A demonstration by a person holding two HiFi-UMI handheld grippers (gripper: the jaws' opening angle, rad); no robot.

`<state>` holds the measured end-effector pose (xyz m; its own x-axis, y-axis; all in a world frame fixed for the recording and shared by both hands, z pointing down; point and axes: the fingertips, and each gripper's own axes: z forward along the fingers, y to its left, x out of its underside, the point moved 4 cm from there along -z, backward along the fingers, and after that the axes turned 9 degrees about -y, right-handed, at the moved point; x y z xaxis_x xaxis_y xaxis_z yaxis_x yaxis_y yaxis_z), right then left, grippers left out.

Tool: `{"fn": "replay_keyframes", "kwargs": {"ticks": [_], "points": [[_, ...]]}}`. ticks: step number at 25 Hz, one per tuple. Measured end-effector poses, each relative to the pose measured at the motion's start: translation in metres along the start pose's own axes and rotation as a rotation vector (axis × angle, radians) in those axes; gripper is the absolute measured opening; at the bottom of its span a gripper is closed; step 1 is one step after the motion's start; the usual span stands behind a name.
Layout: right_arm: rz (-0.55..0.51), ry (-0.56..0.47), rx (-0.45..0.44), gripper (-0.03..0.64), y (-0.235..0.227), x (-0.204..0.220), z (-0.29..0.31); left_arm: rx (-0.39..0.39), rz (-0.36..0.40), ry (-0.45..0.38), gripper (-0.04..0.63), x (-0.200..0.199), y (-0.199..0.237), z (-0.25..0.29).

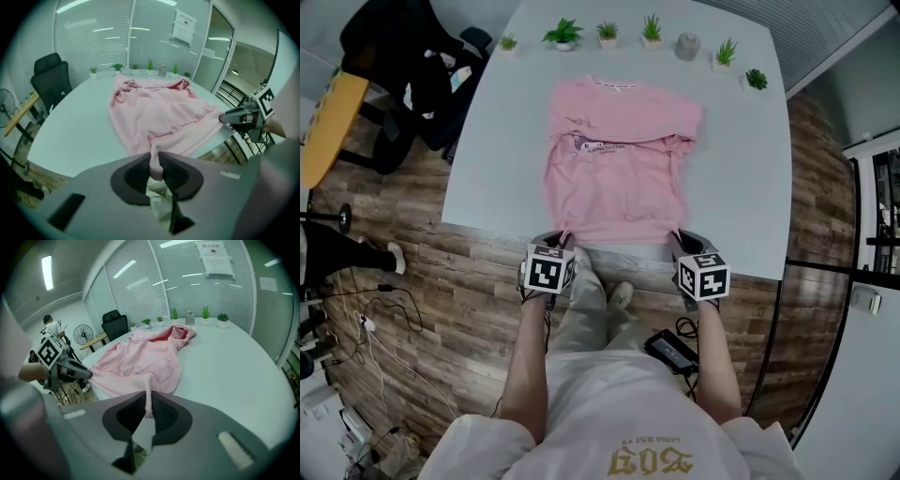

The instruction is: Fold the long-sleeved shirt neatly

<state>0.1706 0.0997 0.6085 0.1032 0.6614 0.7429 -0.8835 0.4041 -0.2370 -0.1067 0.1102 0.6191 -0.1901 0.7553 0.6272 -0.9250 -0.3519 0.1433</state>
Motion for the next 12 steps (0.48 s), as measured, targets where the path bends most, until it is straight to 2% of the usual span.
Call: {"fn": "replay_keyframes", "kwargs": {"ticks": [4,12], "points": [[-0.002,-0.026,0.001,0.04,0.002,-0.008,-0.011,0.057,-0.017,0.051,0.058,0.003,-0.004,-0.006],[-0.011,-0.098,-0.008,0.04,0.013,-0.033,-0.031,0.063,0.065,0.083,0.057,-0.01,-0.011,-0.024]]}}
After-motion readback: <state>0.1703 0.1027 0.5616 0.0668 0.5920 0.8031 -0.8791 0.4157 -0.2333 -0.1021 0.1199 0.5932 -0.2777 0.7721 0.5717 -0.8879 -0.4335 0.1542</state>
